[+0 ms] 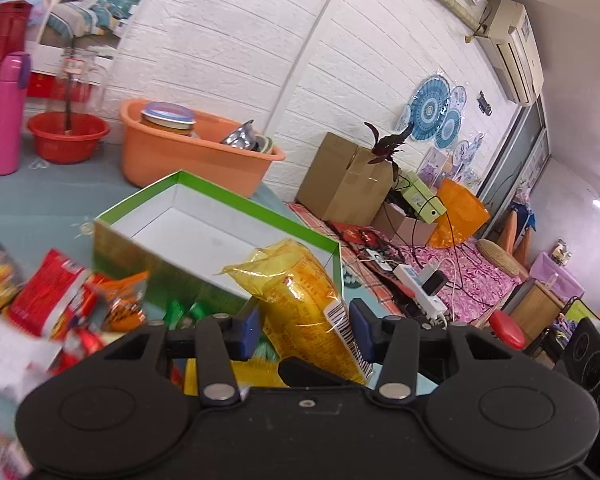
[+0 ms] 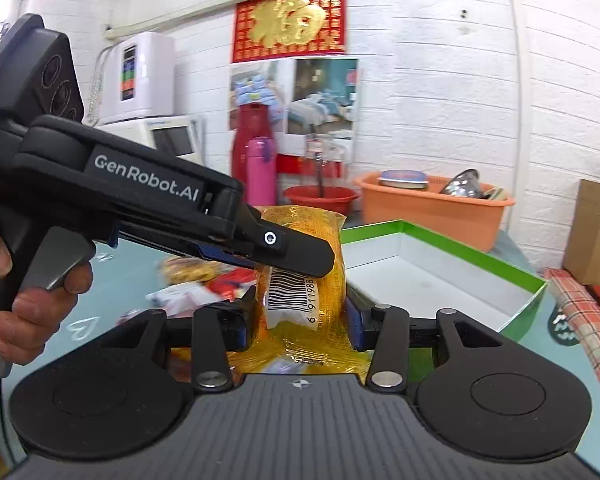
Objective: Organize snacks
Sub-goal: 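Carry the yellow bag over the green box and open the left tool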
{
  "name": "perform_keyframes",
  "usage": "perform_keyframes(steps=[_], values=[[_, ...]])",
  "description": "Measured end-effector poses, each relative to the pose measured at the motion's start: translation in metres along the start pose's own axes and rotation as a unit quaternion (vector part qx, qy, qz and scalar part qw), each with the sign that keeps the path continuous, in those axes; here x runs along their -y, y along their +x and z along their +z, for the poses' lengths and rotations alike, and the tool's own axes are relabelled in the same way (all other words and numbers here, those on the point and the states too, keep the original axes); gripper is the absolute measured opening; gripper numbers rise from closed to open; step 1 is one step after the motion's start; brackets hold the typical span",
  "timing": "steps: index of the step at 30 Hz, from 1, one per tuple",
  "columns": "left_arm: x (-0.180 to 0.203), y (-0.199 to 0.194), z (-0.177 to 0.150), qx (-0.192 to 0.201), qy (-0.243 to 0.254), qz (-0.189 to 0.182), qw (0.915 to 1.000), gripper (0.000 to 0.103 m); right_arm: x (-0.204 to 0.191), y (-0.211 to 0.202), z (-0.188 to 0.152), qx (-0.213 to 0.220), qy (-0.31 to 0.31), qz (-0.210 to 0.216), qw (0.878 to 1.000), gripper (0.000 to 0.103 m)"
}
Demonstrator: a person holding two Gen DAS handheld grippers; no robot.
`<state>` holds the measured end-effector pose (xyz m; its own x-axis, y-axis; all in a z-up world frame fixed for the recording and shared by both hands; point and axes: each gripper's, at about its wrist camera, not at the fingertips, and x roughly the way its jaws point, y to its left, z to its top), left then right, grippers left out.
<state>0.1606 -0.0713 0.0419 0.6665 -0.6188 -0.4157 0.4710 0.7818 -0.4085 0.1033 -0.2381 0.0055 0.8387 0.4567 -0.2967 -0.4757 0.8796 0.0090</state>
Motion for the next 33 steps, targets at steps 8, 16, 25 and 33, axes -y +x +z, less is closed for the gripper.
perform_keyframes(steps=[8, 16, 25, 33], values=[[-0.020, 0.068, 0.031, -0.014, -0.017, -0.031, 0.9993, 0.065, 0.050, 0.034, 0.003, 0.001, 0.009, -0.036, 0.999, 0.074], [-0.039, 0.111, 0.043, -0.034, -0.022, -0.032, 0.9987, 0.065, 0.085, 0.072, 0.000, -0.017, 0.028, -0.038, 0.999, 0.074], [-0.046, 0.110, 0.037, -0.025, -0.009, -0.003, 0.9996, 0.103, 0.092, 0.088, -0.018, -0.042, 0.034, -0.081, 0.995, 0.103], [-0.028, 0.046, 0.036, 0.008, 0.005, 0.026, 0.9996, 0.103, 0.074, 0.053, -0.006, -0.026, 0.034, -0.084, 0.996, 0.103]])
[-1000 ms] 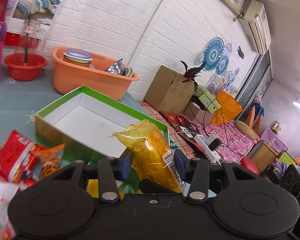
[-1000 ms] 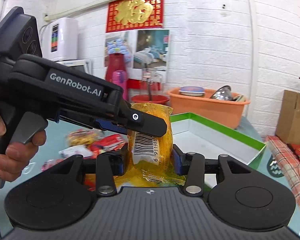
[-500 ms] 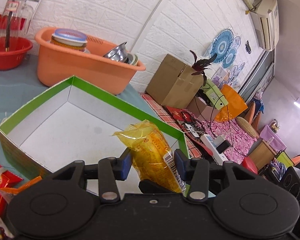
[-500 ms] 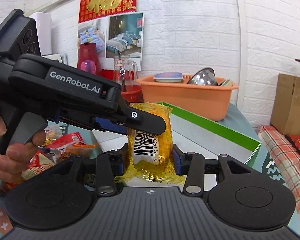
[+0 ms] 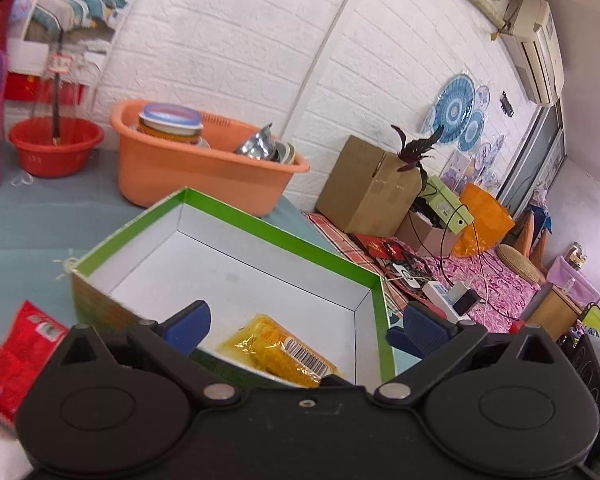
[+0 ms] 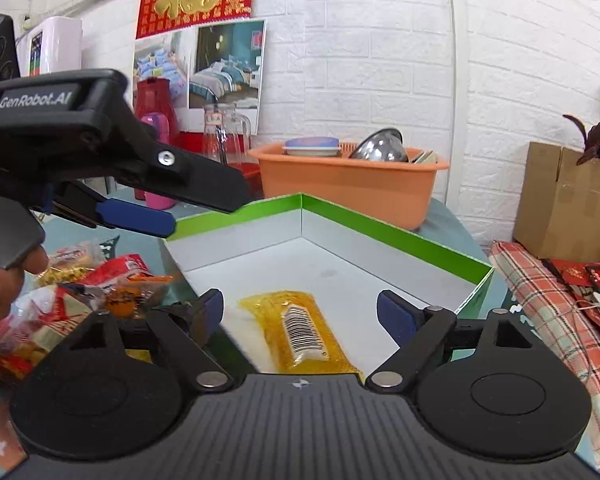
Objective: Organize snacks
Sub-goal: 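Carry the yellow bag over the green box and open the left tool, then grasp a small clear snack packet with the left tool while the right tool grasps the orange pouch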
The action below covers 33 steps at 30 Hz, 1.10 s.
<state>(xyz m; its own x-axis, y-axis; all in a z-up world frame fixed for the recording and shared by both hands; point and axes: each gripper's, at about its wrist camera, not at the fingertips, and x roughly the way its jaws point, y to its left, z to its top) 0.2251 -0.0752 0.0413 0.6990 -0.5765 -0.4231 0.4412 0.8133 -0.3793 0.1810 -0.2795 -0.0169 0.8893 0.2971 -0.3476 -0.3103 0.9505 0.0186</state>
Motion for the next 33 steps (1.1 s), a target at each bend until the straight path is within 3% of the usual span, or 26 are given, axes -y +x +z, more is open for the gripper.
perform_keyframes(steps=[8, 17, 24, 33], values=[[0.014, -0.082, -0.033, 0.030, 0.007, 0.054, 0.9981, 0.103, -0.029, -0.068, 0.006, 0.021, 0.002, 0.015, 1.000, 0.103], [0.003, -0.130, -0.098, -0.006, -0.053, 0.071, 0.9960, 0.103, -0.052, -0.119, -0.010, 0.028, -0.005, 0.028, 0.999, 0.103], [-0.006, -0.151, -0.133, -0.012, -0.069, 0.098, 0.9927, 0.103, -0.075, -0.112, -0.047, -0.035, -0.005, 0.073, 0.997, 0.103], [-0.012, -0.161, -0.142, -0.014, -0.076, 0.103, 0.9916, 0.103, -0.100, -0.073, -0.058, -0.064, -0.056, 0.096, 0.992, 0.103]])
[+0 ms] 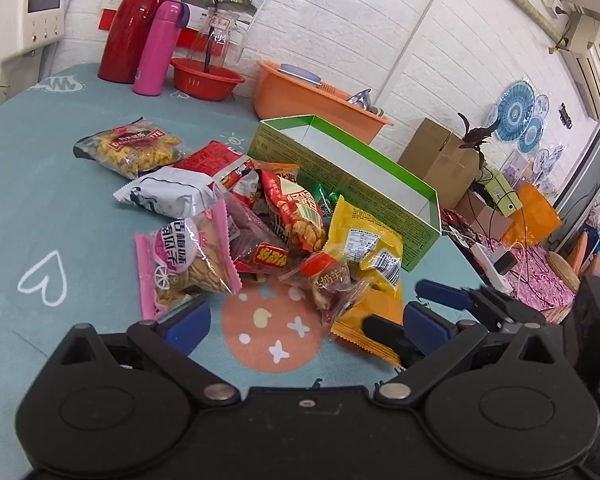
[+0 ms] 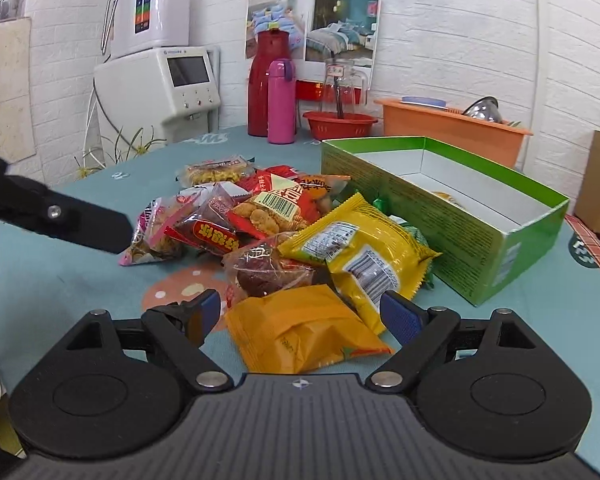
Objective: Organize snacks
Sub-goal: 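Grasp a small clear snack packet with the left tool while the right tool grasps the orange pouch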
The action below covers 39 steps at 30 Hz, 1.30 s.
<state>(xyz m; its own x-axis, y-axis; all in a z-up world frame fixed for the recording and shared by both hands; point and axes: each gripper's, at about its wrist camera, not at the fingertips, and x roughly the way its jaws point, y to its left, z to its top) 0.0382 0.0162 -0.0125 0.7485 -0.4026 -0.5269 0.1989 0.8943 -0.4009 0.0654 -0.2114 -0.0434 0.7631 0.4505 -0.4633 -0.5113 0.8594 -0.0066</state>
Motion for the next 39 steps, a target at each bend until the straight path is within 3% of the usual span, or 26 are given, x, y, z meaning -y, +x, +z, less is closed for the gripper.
perform_keyframes(steps=[5, 10, 14, 18, 27, 39], values=[[0.002, 0.005, -0.002, -0.007, 0.007, -0.003, 0.9999, 0.103, -0.007, 0.017, -0.002, -0.024, -0.034, 0.008, 0.999, 0.103], [0.007, 0.026, 0.003, -0.016, 0.016, -0.006, 0.9997, 0.103, -0.016, 0.001, -0.016, -0.042, -0.059, 0.016, 0.997, 0.103], [0.016, 0.056, 0.010, -0.022, 0.035, -0.014, 0.9991, 0.103, -0.014, -0.007, -0.020, -0.041, -0.049, 0.018, 0.998, 0.103], [0.015, 0.082, 0.015, -0.043, 0.019, -0.016, 0.9988, 0.103, -0.007, 0.003, -0.017, -0.043, -0.039, -0.001, 0.998, 0.103], [0.016, 0.094, 0.013, -0.059, 0.017, -0.016, 0.9980, 0.103, 0.001, 0.003, -0.018, -0.060, -0.014, 0.022, 0.998, 0.103], [0.019, 0.102, 0.011, -0.063, 0.026, -0.019, 0.9975, 0.099, 0.000, -0.003, -0.024, -0.058, 0.002, 0.013, 0.998, 0.103]])
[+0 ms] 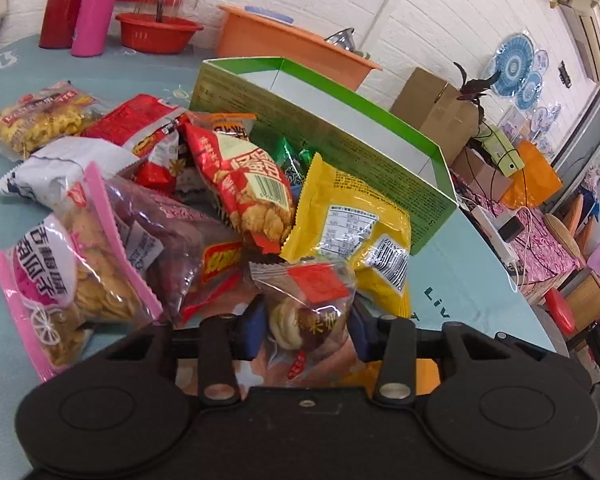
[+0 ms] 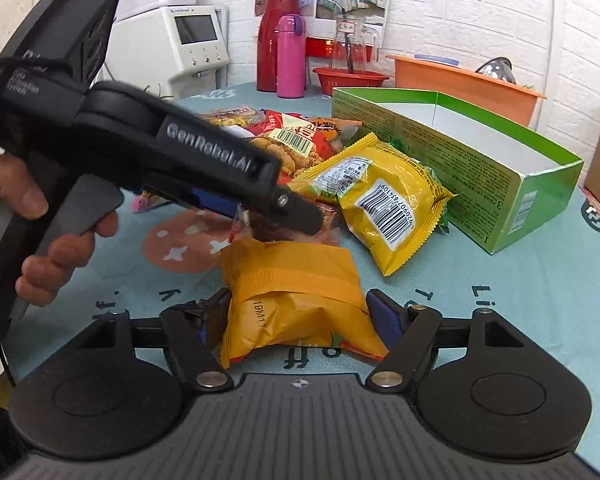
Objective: Organize snacks
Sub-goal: 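Grasp a small clear snack packet with the left tool while the right tool grasps the orange pouch, then carry both snacks over the green box and open both tools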
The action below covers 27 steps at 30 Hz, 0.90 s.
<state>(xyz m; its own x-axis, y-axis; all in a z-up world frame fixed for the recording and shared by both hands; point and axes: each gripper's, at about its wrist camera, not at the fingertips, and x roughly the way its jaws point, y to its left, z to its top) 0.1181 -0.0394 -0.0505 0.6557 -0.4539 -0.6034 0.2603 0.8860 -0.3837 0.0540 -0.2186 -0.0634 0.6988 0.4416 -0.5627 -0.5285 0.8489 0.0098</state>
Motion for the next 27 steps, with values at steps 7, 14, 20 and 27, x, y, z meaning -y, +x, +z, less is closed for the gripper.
perform_keyframes(steps=[7, 14, 20, 27], values=[[0.000, -0.025, -0.008, 0.007, -0.004, -0.015, 0.9999, 0.096, 0.007, -0.010, -0.001, 0.004, 0.018, -0.004, 1.000, 0.092], [0.020, -0.059, 0.016, 0.055, 0.030, -0.052, 0.9967, 0.095, 0.015, -0.036, 0.014, 0.051, 0.024, 0.001, 0.998, 0.091], [0.039, -0.054, 0.053, 0.087, 0.051, -0.070, 0.9924, 0.096, 0.036, -0.046, 0.041, 0.104, 0.021, -0.043, 0.993, 0.091], [0.045, -0.017, 0.097, 0.094, 0.048, -0.070, 0.9919, 0.095, 0.076, -0.027, 0.061, 0.121, 0.042, -0.100, 0.987, 0.091]])
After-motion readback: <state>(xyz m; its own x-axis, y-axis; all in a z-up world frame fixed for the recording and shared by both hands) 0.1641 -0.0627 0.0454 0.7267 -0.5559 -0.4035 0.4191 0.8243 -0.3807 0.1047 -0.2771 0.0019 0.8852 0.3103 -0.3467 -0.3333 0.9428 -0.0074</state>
